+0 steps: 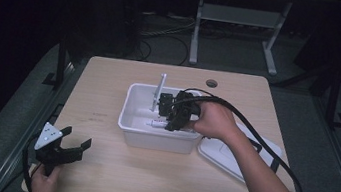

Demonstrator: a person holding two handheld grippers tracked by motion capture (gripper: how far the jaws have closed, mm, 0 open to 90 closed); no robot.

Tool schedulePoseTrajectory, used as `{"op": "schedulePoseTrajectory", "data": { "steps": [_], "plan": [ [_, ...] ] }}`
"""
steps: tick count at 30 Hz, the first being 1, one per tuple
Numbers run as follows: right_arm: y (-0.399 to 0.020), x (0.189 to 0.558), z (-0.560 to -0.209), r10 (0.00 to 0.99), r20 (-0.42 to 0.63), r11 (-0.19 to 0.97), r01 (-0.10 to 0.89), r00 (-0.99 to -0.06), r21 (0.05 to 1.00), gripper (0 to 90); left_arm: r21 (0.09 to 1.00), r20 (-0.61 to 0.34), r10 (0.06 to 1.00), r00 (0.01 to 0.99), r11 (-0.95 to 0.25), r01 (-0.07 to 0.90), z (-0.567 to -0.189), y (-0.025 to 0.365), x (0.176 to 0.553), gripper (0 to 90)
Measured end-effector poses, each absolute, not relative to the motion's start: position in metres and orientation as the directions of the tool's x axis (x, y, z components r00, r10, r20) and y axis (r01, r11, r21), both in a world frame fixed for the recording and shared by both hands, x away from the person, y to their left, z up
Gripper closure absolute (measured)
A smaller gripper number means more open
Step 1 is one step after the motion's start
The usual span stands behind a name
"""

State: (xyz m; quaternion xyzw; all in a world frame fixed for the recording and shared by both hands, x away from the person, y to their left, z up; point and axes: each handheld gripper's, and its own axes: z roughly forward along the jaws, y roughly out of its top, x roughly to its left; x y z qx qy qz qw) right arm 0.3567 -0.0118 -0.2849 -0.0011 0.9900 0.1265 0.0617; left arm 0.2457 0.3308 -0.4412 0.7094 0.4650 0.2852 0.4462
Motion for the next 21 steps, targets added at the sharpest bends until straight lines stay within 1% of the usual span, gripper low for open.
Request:
{"op": "schedulePoseTrajectory", "data": {
  "steps": [21],
  "plan": [
    [-0.006,0.382,-0.308,0.042,-0.081,0.975,0.023,-0.996,0.222,70.8,0.900,-0.009,0.914,0.405,-0.169,0.402,-0.441,0.331,0.245,13.4]
  ]
}}
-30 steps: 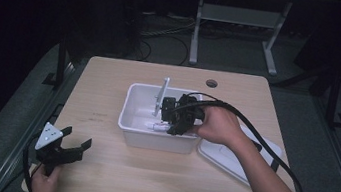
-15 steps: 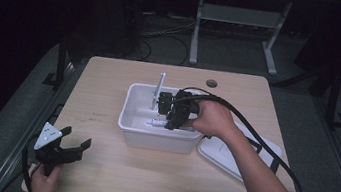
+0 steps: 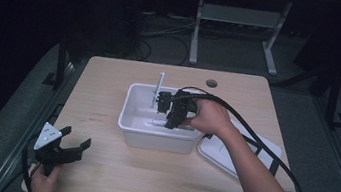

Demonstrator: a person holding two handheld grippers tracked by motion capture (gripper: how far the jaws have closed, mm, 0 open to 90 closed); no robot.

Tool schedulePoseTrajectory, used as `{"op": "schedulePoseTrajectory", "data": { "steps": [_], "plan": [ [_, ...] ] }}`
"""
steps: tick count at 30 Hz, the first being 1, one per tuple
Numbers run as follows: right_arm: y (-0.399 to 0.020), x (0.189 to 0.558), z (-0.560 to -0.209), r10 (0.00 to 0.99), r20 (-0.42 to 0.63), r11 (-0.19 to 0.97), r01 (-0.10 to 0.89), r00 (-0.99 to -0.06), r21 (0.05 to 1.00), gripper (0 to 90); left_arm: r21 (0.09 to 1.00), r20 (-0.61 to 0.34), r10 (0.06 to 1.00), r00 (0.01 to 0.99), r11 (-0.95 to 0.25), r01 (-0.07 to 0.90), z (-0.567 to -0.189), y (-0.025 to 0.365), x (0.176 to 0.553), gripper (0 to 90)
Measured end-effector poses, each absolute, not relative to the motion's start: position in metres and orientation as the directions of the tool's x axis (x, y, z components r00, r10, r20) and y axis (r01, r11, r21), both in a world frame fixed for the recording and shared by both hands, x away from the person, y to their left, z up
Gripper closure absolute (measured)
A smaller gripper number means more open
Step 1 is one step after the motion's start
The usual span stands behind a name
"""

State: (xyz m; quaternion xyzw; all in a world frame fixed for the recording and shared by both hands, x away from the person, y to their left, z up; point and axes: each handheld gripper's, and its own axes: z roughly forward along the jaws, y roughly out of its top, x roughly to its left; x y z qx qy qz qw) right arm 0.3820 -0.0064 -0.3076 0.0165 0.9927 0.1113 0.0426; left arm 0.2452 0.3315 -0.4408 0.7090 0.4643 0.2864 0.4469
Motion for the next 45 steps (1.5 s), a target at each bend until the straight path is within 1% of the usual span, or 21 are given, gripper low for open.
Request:
{"op": "schedulePoseTrajectory", "data": {
  "steps": [10,28,40,45],
  "plan": [
    [-0.006,0.388,-0.320,0.055,-0.057,0.977,0.042,-0.997,0.209,70.8,0.899,-0.008,0.914,0.405,-0.170,0.403,-0.441,0.332,0.245,13.4],
    [0.002,0.396,-0.338,0.052,-0.033,0.982,0.045,-0.998,0.184,70.8,0.899,-0.008,0.913,0.407,-0.172,0.402,-0.441,0.332,0.245,13.4],
    [-0.003,0.403,-0.355,0.081,0.001,0.982,0.080,-0.997,0.170,70.7,0.900,-0.006,0.913,0.408,-0.173,0.401,-0.441,0.332,0.245,13.4],
    [-0.001,0.404,-0.357,0.078,0.006,0.983,0.078,-0.997,0.166,70.8,0.900,-0.004,0.913,0.408,-0.174,0.399,-0.440,0.333,0.245,13.4]
  ]
}}
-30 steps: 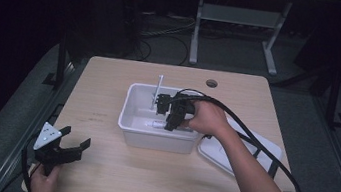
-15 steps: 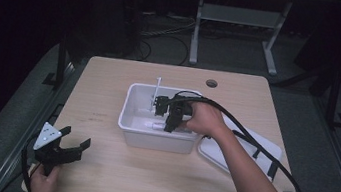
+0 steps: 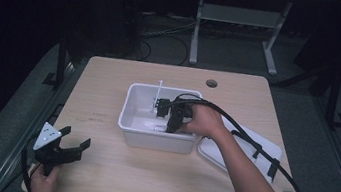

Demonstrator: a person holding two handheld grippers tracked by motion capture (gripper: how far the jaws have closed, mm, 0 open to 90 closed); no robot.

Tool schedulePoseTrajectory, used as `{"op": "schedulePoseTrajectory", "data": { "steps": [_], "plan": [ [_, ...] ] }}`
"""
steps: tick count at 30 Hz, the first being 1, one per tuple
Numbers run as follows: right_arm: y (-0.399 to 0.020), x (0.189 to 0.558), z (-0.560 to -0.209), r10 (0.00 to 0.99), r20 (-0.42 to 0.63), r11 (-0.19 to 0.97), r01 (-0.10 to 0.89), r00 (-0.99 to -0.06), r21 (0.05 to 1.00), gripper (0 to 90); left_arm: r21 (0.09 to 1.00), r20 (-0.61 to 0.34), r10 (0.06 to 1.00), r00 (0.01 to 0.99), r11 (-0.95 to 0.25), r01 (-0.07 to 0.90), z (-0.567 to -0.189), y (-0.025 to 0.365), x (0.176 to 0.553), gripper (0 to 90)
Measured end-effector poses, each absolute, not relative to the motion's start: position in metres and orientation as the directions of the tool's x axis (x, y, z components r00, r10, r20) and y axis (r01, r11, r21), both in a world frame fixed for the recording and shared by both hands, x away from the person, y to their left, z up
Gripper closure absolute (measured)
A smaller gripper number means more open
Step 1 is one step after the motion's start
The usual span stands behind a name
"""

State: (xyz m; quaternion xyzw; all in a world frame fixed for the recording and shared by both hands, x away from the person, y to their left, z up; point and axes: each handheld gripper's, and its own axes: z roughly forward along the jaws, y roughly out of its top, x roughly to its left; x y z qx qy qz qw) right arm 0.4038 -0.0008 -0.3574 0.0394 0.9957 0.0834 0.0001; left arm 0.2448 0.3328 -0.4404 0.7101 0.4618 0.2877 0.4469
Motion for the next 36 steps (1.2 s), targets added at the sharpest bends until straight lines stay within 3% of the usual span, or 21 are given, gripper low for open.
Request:
{"op": "schedulePoseTrajectory", "data": {
  "steps": [36],
  "plan": [
    [0.000,0.409,-0.371,0.099,0.048,0.981,0.105,-0.994,0.163,70.3,0.901,-0.002,0.914,0.407,-0.174,0.396,-0.440,0.333,0.244,13.4]
  ]
}}
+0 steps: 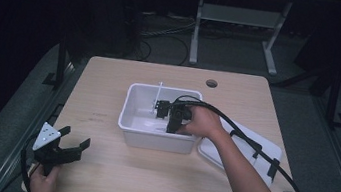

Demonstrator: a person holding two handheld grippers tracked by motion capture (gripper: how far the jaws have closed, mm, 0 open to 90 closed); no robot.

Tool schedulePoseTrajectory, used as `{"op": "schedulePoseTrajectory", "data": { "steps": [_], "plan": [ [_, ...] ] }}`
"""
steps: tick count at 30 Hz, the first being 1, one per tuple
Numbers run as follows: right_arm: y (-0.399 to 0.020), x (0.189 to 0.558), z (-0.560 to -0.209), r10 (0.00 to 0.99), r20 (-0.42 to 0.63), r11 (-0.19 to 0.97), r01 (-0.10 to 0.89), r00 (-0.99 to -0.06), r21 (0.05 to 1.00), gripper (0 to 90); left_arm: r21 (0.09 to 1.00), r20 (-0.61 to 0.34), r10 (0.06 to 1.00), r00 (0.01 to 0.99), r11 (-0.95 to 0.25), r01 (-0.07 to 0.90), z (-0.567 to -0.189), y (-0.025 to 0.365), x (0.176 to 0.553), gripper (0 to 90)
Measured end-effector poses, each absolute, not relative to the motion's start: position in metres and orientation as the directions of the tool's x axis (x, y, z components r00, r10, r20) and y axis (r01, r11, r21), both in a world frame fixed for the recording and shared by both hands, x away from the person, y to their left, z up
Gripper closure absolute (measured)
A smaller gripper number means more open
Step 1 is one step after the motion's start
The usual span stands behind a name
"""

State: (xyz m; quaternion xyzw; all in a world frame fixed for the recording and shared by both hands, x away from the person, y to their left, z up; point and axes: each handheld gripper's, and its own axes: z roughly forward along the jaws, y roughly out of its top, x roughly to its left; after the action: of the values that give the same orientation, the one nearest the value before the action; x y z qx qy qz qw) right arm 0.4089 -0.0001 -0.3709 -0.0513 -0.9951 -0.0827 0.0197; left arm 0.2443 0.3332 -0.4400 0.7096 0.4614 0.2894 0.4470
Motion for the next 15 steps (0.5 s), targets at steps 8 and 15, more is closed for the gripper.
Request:
{"op": "schedulePoseTrajectory", "data": {
  "steps": [8,15],
  "plan": [
    [-0.005,0.410,-0.359,0.120,0.037,0.974,0.125,-0.992,0.189,62.7,0.901,-0.002,0.913,0.408,-0.176,0.397,-0.440,0.333,0.244,13.4],
    [-0.015,0.408,-0.342,0.135,0.010,0.967,0.135,-0.991,0.214,60.4,0.900,0.000,0.912,0.410,-0.178,0.397,-0.440,0.332,0.244,13.4]
  ]
}}
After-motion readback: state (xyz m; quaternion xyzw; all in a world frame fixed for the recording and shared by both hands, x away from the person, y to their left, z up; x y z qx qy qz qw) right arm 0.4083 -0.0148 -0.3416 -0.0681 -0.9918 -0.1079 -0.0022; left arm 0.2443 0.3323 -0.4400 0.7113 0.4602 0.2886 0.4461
